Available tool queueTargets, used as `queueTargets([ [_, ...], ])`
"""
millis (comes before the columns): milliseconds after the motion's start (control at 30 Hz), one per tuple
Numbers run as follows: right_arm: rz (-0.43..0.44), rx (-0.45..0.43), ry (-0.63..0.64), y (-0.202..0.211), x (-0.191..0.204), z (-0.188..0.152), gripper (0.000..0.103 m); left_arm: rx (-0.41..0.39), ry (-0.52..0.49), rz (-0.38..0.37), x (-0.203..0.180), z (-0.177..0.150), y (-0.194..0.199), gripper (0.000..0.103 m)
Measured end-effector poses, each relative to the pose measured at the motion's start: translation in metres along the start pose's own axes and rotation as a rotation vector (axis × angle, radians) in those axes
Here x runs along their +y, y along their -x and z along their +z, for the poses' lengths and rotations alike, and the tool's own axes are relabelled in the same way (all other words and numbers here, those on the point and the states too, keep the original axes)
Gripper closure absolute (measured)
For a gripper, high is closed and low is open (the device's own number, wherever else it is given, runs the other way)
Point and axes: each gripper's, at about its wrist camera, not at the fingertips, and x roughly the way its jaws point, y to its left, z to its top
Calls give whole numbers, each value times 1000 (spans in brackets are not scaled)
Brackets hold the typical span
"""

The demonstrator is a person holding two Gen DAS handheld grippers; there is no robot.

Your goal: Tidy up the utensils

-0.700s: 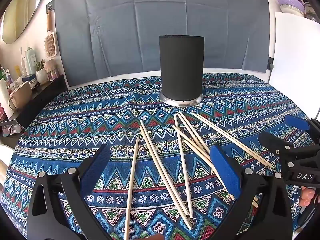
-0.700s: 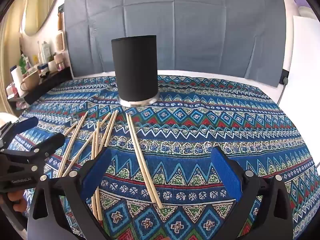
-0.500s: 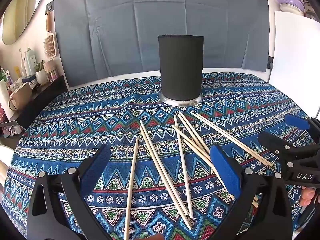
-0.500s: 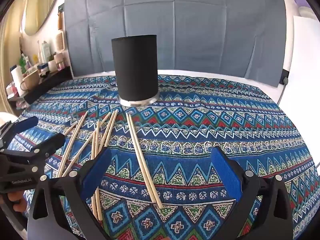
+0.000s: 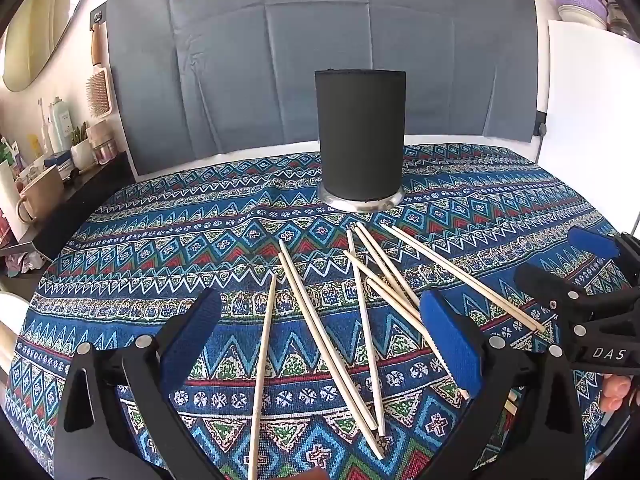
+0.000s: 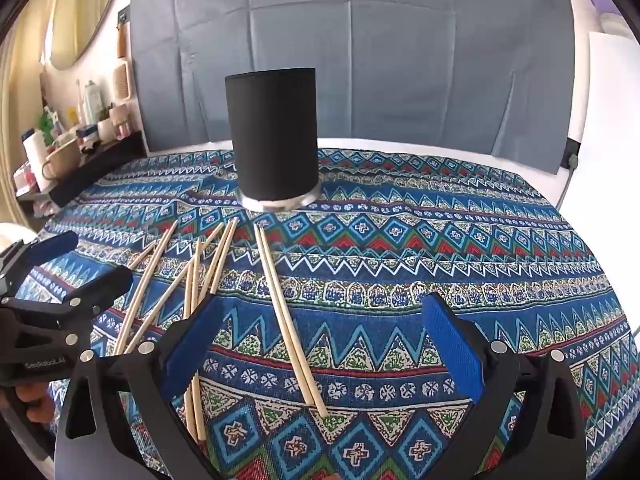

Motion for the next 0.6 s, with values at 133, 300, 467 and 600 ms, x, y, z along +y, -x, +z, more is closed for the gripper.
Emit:
queueTargets([
  [133,-1,-2,-2,1,-1,0,8,6,6,-4,1,0,-1,6],
  [300,0,-2,2,1,0,0,8,9,16,-8,3,-1,-3,6],
  [467,3,0,1,1,0,-1,8,8,10,-5,2,-2,-3,6],
  [600,0,-1,1,1,-1,-1,8,10,10,-6,1,-2,-4,6],
])
